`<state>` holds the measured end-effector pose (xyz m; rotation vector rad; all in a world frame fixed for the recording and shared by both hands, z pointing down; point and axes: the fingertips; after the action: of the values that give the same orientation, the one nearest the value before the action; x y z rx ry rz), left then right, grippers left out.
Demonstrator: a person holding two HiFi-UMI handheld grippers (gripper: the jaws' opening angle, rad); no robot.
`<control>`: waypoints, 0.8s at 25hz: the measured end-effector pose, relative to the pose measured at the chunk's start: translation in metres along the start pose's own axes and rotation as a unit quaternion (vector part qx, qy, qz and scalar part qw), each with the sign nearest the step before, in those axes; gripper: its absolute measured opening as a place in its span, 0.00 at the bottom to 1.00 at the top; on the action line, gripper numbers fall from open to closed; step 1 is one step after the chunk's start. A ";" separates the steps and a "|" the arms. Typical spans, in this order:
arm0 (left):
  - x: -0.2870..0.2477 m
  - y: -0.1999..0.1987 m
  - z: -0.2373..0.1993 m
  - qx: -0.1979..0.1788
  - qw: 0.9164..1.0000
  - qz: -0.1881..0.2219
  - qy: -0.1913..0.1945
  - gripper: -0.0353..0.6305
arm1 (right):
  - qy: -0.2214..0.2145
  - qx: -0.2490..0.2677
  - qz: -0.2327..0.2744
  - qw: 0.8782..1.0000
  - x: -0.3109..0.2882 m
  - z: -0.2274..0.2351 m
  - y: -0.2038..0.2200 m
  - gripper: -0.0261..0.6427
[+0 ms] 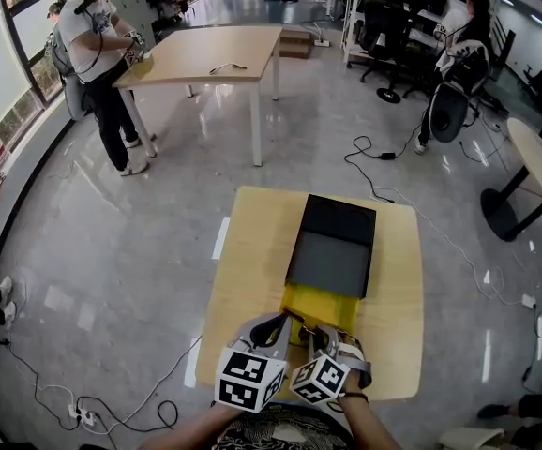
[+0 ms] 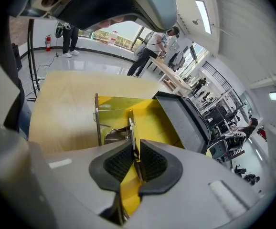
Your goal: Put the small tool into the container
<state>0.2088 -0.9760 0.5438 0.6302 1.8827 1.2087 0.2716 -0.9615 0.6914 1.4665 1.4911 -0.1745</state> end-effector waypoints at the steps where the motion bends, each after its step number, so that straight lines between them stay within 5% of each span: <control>1: 0.003 0.002 0.002 0.000 1.000 0.001 0.001 0.07 | 0.002 -0.001 -0.001 1.000 0.003 -0.002 0.001 0.09; 20: 0.111 0.026 0.027 -0.008 1.000 0.006 0.020 0.07 | 0.030 -0.042 -0.003 0.999 0.085 -0.074 -0.014 0.10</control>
<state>0.1686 -0.8687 0.5220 0.6146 1.9018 1.2517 0.2404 -0.8567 0.6613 1.4121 1.5325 -0.0714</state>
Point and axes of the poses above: the fingertips, and each gripper's own axes: x backward along the fingers, z to its right, y out of its underside, and after that the axes turned 6 degrees about z, right-handed
